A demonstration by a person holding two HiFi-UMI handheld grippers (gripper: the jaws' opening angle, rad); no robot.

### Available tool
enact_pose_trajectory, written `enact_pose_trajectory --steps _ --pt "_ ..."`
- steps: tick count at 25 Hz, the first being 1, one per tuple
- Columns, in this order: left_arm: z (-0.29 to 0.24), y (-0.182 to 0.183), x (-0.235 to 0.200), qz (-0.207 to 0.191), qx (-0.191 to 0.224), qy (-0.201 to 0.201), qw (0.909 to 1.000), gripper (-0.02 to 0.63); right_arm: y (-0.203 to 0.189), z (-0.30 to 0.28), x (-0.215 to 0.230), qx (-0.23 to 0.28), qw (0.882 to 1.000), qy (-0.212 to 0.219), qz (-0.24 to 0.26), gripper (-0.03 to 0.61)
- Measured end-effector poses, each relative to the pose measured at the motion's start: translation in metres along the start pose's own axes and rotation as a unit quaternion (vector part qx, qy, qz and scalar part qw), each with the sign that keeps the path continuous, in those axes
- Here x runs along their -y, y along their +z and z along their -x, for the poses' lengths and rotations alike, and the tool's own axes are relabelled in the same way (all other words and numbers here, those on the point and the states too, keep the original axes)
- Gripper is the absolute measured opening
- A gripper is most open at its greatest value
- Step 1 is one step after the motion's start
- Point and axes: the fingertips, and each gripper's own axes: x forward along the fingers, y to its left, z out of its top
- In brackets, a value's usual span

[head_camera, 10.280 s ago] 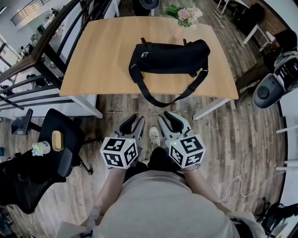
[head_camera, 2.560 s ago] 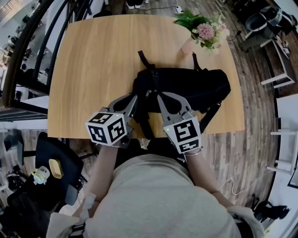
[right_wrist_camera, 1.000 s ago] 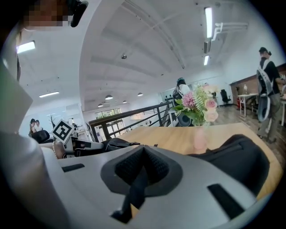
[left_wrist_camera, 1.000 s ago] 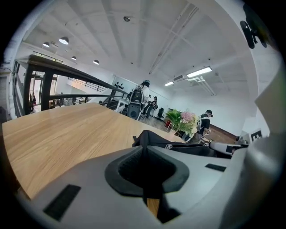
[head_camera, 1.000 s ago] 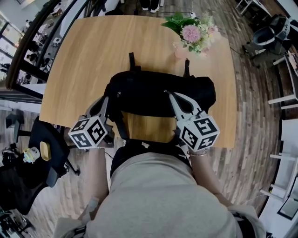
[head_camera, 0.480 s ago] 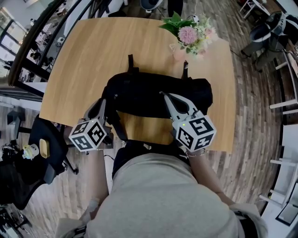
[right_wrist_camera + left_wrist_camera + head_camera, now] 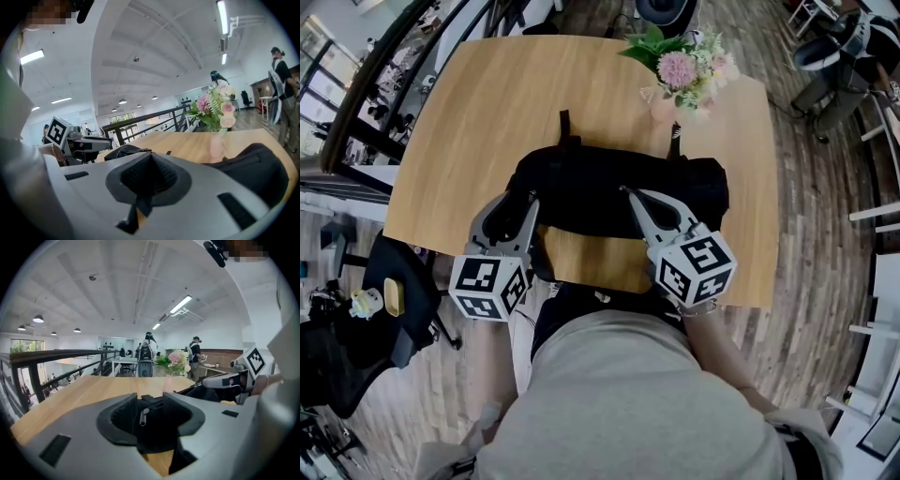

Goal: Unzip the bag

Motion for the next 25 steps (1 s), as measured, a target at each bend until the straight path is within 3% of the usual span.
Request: enact_pose_trajectory --steps 4,9,12,17,21,25 --pt "-0.02 0.009 0.038 -0.001 -0.006 -0.069 0.9976 0.166 0.001 0.0 -0.001 0.002 1.0 0.005 -0.003 0.008" --pt "-0.04 0.012 0.075 -0.067 -0.023 -0.126 0.9896 0.167 0.001 0.0 -0.002 0.007 1.0 0.003 -0.005 0.008" --pt "-0.051 0.009 0.092 -0.125 -0.028 -0.149 0.9805 0.166 0.0 0.0 -0.001 0.007 1.0 0.002 -0.002 0.009" --pt "-0.064 0.0 0.11 -0.171 -0.051 -0.184 0.9666 0.166 0.0 0.001 -0.001 0.008 1.0 -0.003 -0.004 0.009" --pt "-0.075 -0.014 0.119 -0.242 -0.078 -0.195 0.9472 0.166 0.001 0.0 0.0 0.01 1.0 -0.009 -0.004 0.009" --pt "-0.082 -0.023 0.124 -0.265 -0.097 -0.206 0.9372 0.16 0.003 -0.001 0.0 0.012 1.0 -0.015 -0.003 0.009"
